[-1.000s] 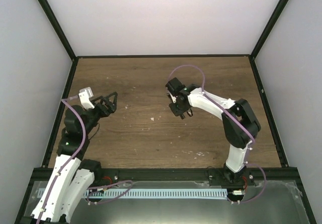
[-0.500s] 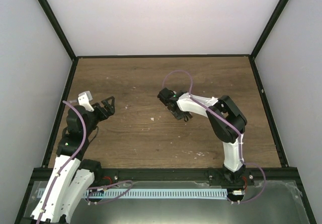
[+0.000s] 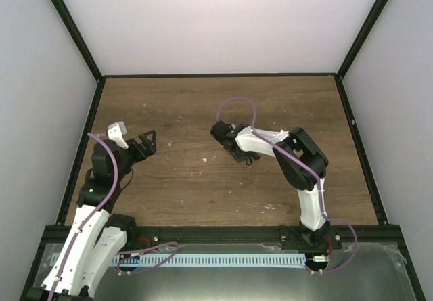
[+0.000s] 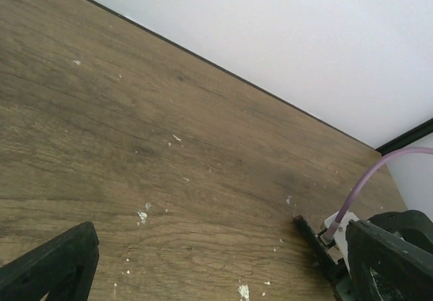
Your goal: Load the batteries into the remote control
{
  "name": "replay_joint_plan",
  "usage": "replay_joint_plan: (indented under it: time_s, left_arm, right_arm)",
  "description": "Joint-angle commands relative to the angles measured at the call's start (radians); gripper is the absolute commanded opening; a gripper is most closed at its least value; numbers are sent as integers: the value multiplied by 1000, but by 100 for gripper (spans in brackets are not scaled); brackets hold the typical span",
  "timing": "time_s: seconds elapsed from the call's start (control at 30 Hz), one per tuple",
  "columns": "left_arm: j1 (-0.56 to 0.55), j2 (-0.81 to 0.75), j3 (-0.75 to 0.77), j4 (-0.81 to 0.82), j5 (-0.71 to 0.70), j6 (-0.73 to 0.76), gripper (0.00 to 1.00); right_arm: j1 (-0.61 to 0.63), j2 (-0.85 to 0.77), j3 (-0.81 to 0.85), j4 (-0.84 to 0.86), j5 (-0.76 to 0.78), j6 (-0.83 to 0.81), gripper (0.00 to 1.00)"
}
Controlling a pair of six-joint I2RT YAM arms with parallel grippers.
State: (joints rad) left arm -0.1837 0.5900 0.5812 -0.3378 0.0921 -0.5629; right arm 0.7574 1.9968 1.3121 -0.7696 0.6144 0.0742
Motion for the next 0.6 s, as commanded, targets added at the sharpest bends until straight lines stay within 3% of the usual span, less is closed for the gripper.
replay_joint_plan:
  time_s: [0.0, 0.2, 0.37, 0.43, 0.57]
  left_arm:
    - [4, 1, 16, 3, 10, 23, 99]
    - [3, -4, 30, -3, 0, 26, 100]
    - [5, 16, 85, -4, 0, 56, 100]
    - [5, 43, 119, -14, 1, 67, 100]
    - [6, 120, 193, -35, 1, 94, 100]
  right_arm:
    - [10, 10, 3, 20, -35, -7, 31]
    - [16, -31, -5, 35, -109, -13, 51]
    - [11, -166, -44, 116, -274, -31, 80]
    - [0, -223, -67, 162, -345, -26, 98]
    - [-98, -298, -112, 242, -522, 7, 100]
